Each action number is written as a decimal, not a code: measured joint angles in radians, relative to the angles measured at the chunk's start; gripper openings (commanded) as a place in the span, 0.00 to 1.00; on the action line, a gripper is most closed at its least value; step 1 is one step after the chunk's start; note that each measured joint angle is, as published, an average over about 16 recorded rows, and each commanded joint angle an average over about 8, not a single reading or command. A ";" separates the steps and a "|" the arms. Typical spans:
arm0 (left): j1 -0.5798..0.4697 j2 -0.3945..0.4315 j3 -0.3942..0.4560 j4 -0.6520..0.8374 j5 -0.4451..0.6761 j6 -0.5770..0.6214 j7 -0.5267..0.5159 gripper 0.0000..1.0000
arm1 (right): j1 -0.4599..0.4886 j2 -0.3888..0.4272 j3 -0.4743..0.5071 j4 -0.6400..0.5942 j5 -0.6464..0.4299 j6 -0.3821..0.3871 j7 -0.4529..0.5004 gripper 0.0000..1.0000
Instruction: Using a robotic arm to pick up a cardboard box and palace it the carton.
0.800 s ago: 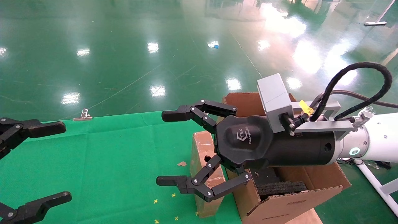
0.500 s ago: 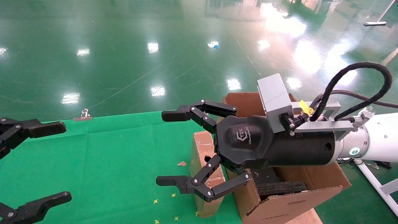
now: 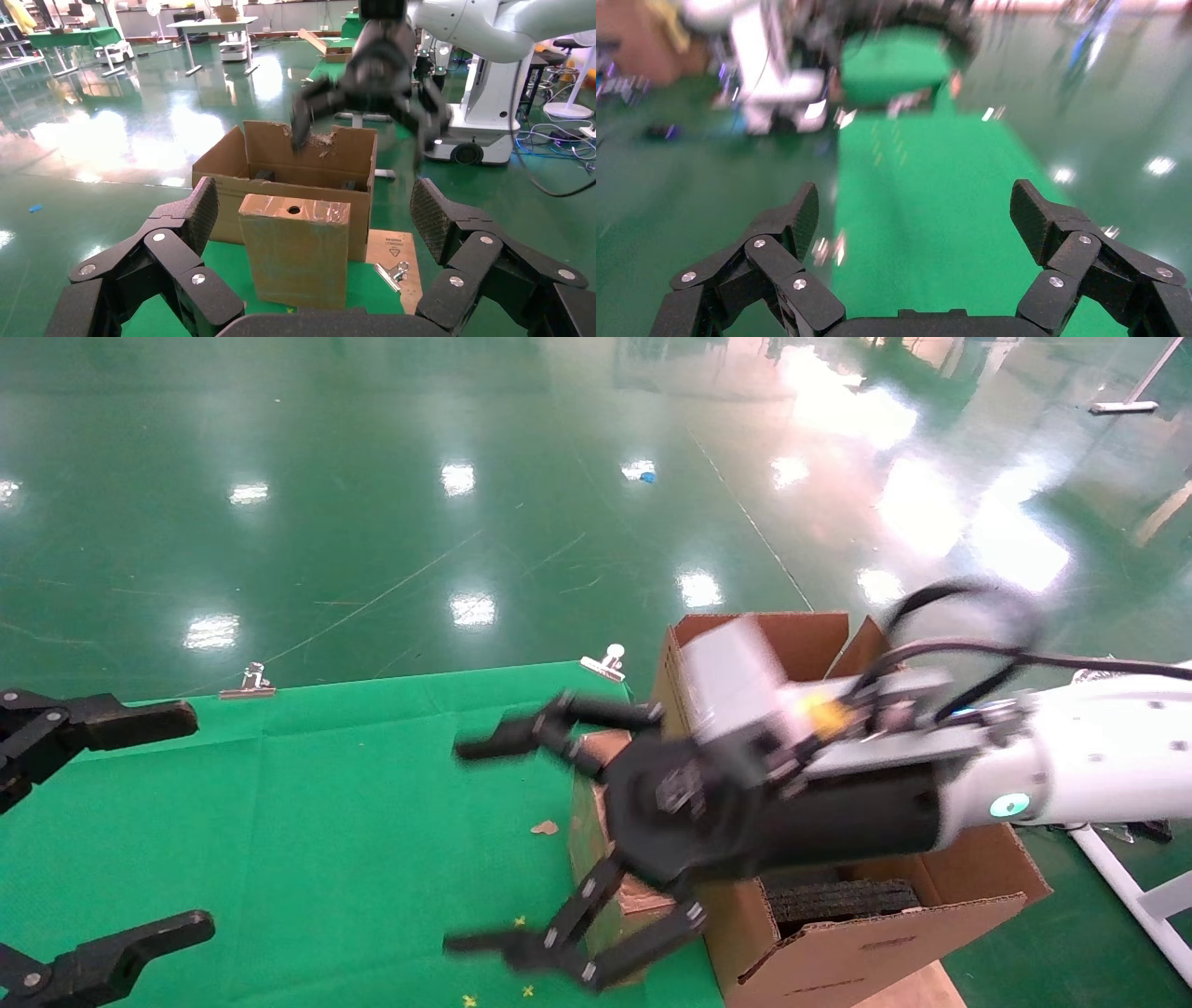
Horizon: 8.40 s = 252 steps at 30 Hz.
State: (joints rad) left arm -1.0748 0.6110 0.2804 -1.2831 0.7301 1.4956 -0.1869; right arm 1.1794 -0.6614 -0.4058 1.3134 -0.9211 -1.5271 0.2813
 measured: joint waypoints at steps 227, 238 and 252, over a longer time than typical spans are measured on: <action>-0.003 -0.006 0.015 0.000 -0.010 -0.006 0.008 1.00 | 0.649 -0.204 -1.314 -1.262 -0.300 0.335 0.628 1.00; -0.004 -0.006 0.016 0.000 -0.011 -0.007 0.008 1.00 | 0.846 -0.192 -1.308 -1.251 -0.300 0.295 0.529 1.00; -0.004 -0.007 0.016 0.001 -0.011 -0.007 0.008 1.00 | 1.092 -0.141 -1.274 -1.187 -0.292 0.303 0.367 1.00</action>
State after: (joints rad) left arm -1.0783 0.6044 0.2968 -1.2826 0.7189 1.4886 -0.1787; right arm 2.2709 -0.8020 -1.6795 0.1264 -1.2130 -1.2241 0.6487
